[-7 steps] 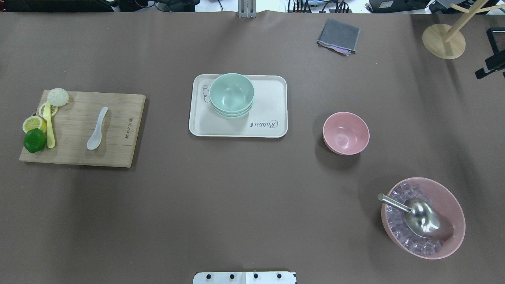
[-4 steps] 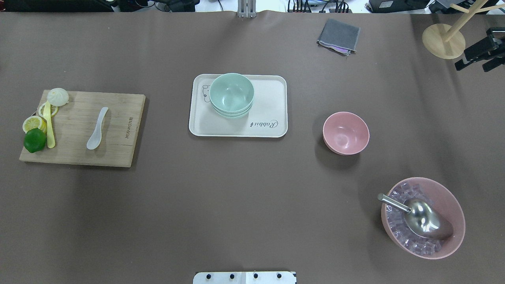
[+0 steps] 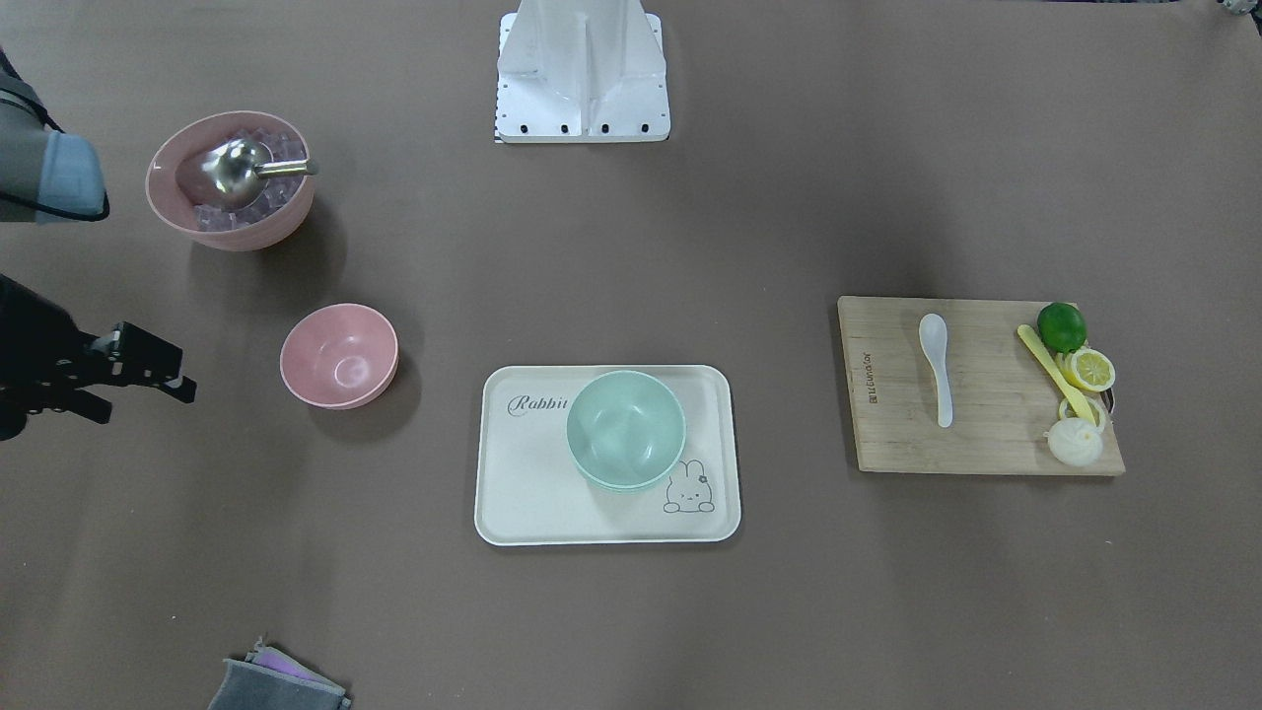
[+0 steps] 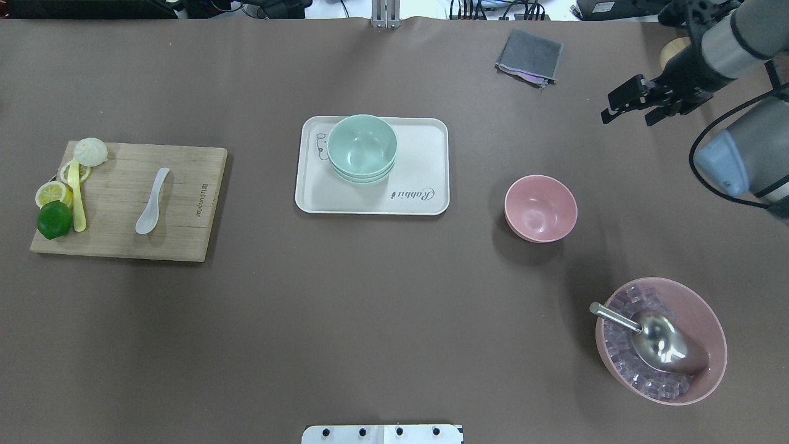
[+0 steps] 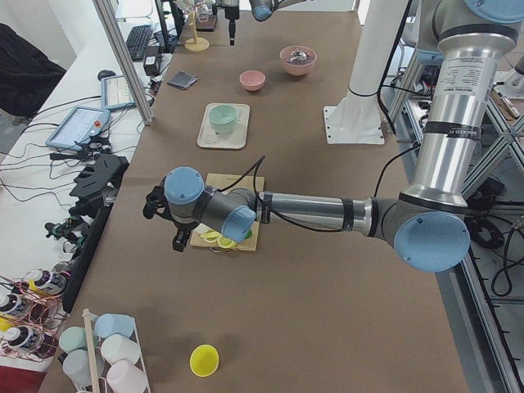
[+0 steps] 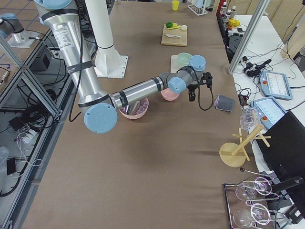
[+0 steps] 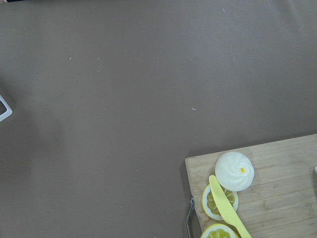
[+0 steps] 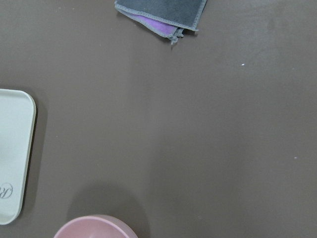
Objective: Stack pink bowl on green and place spoon
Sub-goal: 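Move the right gripper to the pink bowl while the left approaches the board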
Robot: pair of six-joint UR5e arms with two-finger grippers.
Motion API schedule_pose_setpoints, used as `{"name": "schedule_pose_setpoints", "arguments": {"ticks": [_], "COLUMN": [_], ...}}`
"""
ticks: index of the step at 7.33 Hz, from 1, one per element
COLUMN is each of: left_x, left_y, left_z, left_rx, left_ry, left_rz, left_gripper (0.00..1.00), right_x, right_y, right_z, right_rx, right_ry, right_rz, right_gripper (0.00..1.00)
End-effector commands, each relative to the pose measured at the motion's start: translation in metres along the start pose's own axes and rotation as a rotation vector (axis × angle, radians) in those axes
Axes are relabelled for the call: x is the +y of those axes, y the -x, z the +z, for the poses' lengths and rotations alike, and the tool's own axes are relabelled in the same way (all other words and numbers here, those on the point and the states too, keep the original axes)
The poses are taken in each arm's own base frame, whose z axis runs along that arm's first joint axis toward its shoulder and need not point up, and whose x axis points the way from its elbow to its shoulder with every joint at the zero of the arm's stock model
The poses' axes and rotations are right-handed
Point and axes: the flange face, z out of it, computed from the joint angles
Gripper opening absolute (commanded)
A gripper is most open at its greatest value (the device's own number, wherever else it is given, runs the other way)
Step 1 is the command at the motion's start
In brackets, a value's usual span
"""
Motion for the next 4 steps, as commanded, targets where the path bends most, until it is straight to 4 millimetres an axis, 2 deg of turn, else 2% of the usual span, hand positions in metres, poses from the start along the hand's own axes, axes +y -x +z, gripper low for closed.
{"name": "schedule_pose_setpoints", "arguments": {"ticks": [1,2,3,4], "left_x": [-0.027,-0.035,-0.037,-0.038], "left_y": [-0.051,-0.073,-0.09,-0.093], "left_z": [0.03,0.042,0.053,0.054], "left_rx": [0.03,0.043,0.053,0.055], "left_ry": [0.035,0.051,0.066,0.068], "left_rz": [-0.039,-0.062,-0.084,-0.082], "left_gripper": [0.98,0.98,0.98,0.98], "right_x": [0.024,0.033,0.036,0.046], "right_y": [0.03,0.039,0.04,0.038], "right_z": [0.059,0.072,0.075,0.084], "right_rx": [-0.028,-0.032,-0.037,-0.032], "right_ry": [-0.011,0.012,0.026,0.047], "right_rz": [0.045,0.047,0.047,0.046], "right_gripper": [1.0,1.0,1.0,1.0]}}
